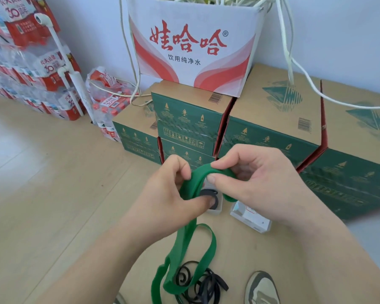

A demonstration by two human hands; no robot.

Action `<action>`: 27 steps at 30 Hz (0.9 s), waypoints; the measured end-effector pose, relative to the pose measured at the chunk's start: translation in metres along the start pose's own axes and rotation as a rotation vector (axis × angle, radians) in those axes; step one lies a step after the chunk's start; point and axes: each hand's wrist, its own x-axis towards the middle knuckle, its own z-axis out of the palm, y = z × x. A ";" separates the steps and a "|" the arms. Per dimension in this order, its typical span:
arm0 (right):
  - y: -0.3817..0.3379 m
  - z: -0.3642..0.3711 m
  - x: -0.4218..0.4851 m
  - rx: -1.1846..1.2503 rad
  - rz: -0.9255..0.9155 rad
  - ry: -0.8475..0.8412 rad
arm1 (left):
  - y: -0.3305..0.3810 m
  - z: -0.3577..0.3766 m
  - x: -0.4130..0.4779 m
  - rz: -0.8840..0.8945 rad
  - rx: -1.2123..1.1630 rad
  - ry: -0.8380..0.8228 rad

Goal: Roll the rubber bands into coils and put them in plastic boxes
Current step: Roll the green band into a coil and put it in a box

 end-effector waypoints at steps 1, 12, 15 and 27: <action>0.000 -0.002 0.000 -0.003 0.004 0.022 | -0.001 -0.001 0.000 -0.007 0.015 -0.017; 0.001 -0.009 0.001 -0.238 0.057 -0.228 | 0.006 -0.008 -0.014 0.349 0.041 0.131; -0.001 -0.004 0.001 -0.195 0.017 -0.254 | 0.007 -0.007 -0.014 0.442 0.108 0.184; -0.014 -0.001 -0.005 0.130 -0.084 0.055 | -0.031 -0.005 0.003 -0.077 0.153 -0.372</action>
